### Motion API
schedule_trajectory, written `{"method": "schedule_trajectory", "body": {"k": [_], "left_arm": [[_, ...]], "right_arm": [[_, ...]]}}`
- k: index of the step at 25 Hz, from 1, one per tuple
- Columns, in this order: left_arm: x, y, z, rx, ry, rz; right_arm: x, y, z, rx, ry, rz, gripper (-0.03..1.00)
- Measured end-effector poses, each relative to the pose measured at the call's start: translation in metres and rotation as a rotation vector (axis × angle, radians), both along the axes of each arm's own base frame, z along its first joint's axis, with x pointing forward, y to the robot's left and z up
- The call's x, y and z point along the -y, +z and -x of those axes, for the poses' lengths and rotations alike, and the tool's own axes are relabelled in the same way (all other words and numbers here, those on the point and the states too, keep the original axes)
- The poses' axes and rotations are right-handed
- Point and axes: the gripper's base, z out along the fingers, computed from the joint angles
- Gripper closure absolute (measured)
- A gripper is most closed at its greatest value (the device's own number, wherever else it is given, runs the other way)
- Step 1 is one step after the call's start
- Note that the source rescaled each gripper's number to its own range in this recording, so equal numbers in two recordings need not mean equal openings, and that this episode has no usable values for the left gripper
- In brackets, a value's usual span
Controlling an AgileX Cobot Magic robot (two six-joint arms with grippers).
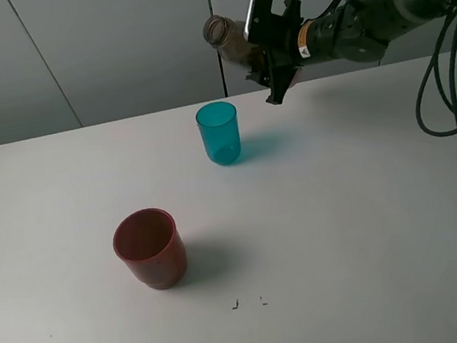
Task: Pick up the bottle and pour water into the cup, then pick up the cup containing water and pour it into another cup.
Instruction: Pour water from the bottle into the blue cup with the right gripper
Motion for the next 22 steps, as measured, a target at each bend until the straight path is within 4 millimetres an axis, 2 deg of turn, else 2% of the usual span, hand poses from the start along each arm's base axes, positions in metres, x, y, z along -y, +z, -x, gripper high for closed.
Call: {"method": "schedule_trajectory", "body": {"k": [6, 12, 17, 22], "left_arm": [[0.0, 0.0, 0.0, 0.0, 0.0, 0.0], [0.0, 0.0, 0.0, -0.001, 0.003, 0.006], [0.0, 0.0, 0.0, 0.0, 0.0, 0.0], [0.0, 0.0, 0.0, 0.0, 0.0, 0.0]], "right_arm": [[0.0, -0.003, 0.001, 0.006, 0.026, 0.043, 0.96], [0.002, -0.011, -0.011, 0.0, -0.003, 0.113, 0.96], [0.003, -0.011, -0.012, 0.015, 0.008, 0.144, 0.96], [0.002, -0.025, -0.013, 0.04, 0.068, 0.234, 0.96]]}}
